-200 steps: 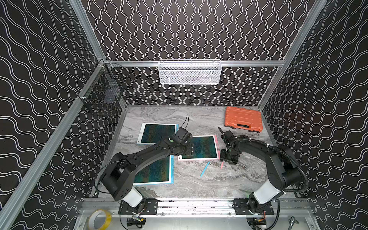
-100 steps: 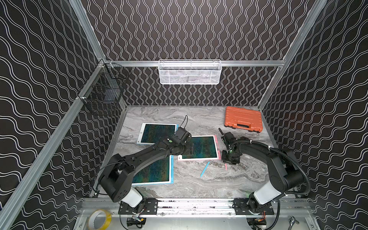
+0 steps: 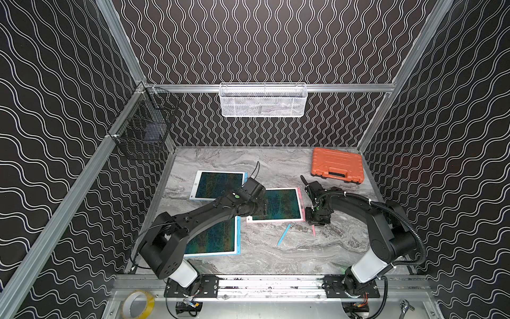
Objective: Place the stylus back onto the writing tablet
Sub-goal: Pick up the stylus from the center of the board.
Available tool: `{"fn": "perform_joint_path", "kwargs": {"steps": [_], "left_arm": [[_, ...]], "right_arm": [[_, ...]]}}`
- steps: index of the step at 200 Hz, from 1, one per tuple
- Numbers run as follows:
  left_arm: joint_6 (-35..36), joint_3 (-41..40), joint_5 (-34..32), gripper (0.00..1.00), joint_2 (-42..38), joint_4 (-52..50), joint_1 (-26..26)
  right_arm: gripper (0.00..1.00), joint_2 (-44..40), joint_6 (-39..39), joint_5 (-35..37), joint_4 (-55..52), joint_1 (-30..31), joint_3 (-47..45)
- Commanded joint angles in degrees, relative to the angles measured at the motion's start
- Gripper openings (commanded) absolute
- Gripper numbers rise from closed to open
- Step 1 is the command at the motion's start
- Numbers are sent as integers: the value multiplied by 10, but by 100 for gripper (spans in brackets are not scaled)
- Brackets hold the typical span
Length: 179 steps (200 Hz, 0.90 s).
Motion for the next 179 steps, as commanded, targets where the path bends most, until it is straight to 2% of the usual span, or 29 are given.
{"fn": "perform_joint_path", "kwargs": {"steps": [1,51,179], "left_arm": [[-11,6,-14,78,2,19,-2],[-16,9,-15,78,4,18,-14],[-22,11,-6,78,16,29,-14]], "right_arm": [[24,1,-18,8,-2,0,-3],[16,-5,-22,18,5,0,-15],[11,-16,-33,34,15,1,-24]]}}
